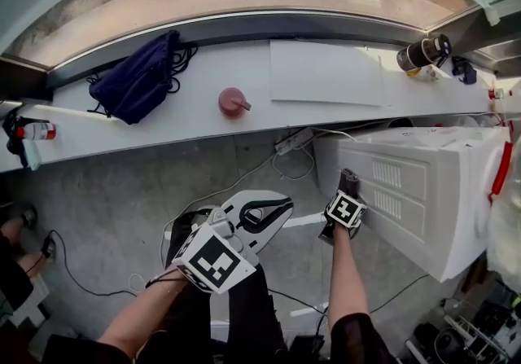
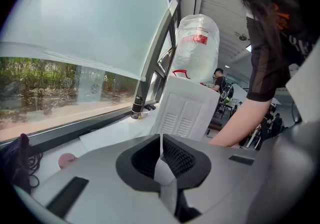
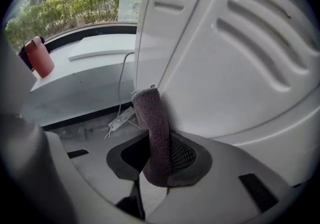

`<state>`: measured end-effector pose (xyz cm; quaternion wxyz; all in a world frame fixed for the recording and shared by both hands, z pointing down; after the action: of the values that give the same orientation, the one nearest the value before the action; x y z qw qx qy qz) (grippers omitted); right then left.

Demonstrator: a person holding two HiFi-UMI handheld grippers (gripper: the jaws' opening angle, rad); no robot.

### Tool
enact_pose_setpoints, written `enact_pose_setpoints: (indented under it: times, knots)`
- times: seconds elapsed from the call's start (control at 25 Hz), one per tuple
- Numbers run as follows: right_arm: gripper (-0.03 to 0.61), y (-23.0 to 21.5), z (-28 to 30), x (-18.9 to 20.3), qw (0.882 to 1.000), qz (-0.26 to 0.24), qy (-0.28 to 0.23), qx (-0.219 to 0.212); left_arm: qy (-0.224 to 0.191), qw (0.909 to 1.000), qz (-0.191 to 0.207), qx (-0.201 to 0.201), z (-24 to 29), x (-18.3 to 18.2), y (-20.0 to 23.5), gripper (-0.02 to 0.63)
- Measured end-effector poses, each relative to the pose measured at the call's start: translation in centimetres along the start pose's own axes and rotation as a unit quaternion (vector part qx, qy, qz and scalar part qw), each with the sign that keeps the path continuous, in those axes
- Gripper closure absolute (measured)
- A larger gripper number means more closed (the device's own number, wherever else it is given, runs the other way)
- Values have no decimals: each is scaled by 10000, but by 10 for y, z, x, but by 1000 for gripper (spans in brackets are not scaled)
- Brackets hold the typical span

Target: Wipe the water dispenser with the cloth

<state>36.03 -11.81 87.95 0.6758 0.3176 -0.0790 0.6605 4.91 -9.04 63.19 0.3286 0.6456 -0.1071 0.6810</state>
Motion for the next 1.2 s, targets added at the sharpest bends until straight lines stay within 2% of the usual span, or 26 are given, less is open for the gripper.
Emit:
enact_pose_setpoints:
  times: [0.2, 0.36, 0.56, 0.72, 1.04, 1.2]
  knots:
    - [476, 1, 4, 2, 9988, 204, 417, 132, 170, 9998, 72, 74, 2, 7, 1, 594]
    - [474, -6, -19, -12, 9995, 308, -15, -54, 195, 9995, 134, 192, 5, -4, -1, 594]
    - [474, -27, -89, -37, 9965, 53, -612, -567, 196, 9977, 370, 540, 6, -28, -8, 594]
    - [474, -50, -161, -64, 9918, 32, -1006, -784, 159, 9958, 495, 749, 4, -49, -14, 594]
    - [474, -104, -295, -112, 9844, 207, -1560, -785, -91, 9908, 602, 1211, 15, -81, -31, 594]
    - [474, -127, -346, -132, 9812, 115, -1835, -582, -107, 9883, 602, 1395, 16, -87, -39, 594]
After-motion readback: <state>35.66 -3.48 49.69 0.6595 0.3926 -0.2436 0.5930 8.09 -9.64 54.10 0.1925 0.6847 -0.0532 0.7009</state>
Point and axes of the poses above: the fingertips, and each gripper's own axes: z forward along the fingers, y to its left, x out of its underside, the point moved 7 cm from there along -z, backward along the fingers, and after that the axes turned 14 degrees about -y, right-handed, at the moved point
